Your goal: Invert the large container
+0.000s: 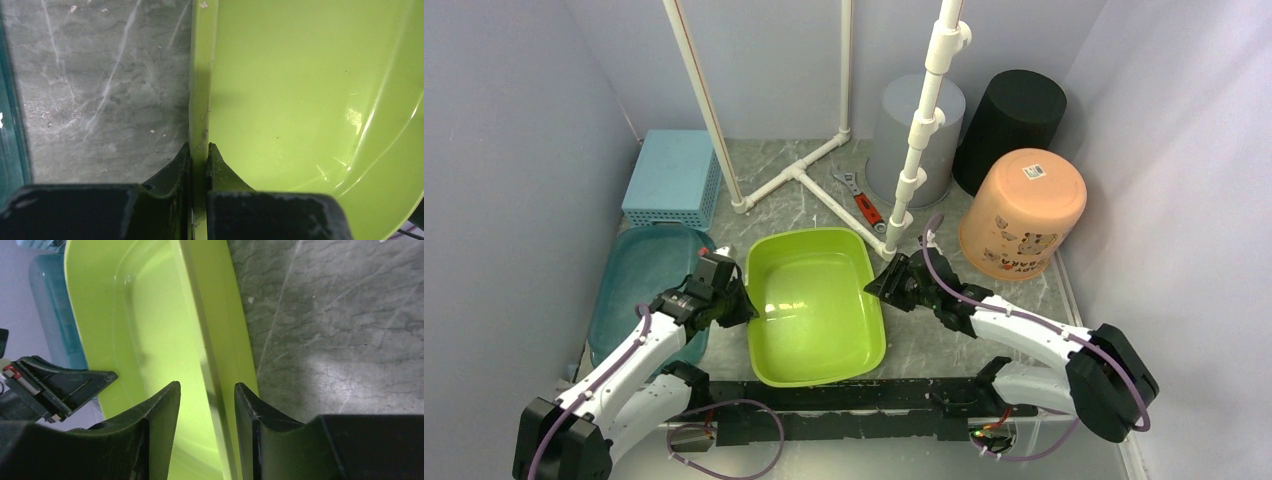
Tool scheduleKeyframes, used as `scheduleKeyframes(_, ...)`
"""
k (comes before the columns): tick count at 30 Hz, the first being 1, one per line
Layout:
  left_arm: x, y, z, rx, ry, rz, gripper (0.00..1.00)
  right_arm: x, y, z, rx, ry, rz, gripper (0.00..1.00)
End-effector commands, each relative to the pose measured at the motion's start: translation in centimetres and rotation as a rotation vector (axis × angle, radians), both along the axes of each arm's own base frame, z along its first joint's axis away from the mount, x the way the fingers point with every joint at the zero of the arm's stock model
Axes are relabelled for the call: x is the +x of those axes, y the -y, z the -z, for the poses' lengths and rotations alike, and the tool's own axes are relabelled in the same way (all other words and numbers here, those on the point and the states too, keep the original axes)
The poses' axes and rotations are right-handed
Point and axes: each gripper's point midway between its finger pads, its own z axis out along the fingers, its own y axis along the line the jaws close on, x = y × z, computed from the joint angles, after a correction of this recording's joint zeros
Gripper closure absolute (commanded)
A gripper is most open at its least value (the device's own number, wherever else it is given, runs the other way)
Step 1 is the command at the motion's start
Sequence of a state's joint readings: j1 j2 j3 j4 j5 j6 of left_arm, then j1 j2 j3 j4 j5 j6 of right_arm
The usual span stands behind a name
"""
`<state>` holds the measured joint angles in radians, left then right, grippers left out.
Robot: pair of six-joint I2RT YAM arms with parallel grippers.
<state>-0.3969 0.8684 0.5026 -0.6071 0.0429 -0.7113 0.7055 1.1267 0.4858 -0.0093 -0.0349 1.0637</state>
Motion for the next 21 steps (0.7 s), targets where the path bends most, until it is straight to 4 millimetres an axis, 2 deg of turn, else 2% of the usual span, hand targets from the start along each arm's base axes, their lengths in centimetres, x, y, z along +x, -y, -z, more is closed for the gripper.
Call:
scheduleKeyframes(1, 0.0, 1.3, -0.2, -0.050, 0.013, 0.062, 0.97, 1.3, -2.1, -3.1, 0.155, 0.063, -0.028, 0.55)
scheduleKeyframes(3, 0.0, 1.5, -0.2, -0.058, 0.010, 0.067, 0.97, 1.3, -2.1, -3.4, 0.175, 0.058, -0.036, 0.62)
scheduleKeyframes(6, 0.0, 1.6, -0.2, -0.062, 0.013, 0.075, 0.97, 1.4, -2.1, -4.5, 0.239, 0.090, -0.047, 0.65)
scheduleKeyframes(10, 0.0, 1.7, -0.2, -0.068, 0.022, 0.086, 0.97, 1.4, -1.6, -3.9, 0.258, 0.081, -0.058, 0.64)
scheduleKeyframes(13, 0.1, 2.0, -0.2, -0.079, 0.028, 0.094, 0.97, 1.1, -2.3, -4.0, 0.287, 0.093, -0.116, 0.65)
scheduleKeyframes(21, 0.2, 2.8, -0.7, -0.125, 0.047, 0.123, 0.98, 1.5, -3.3, -3.0, 0.338, 0.077, -0.136, 0.74)
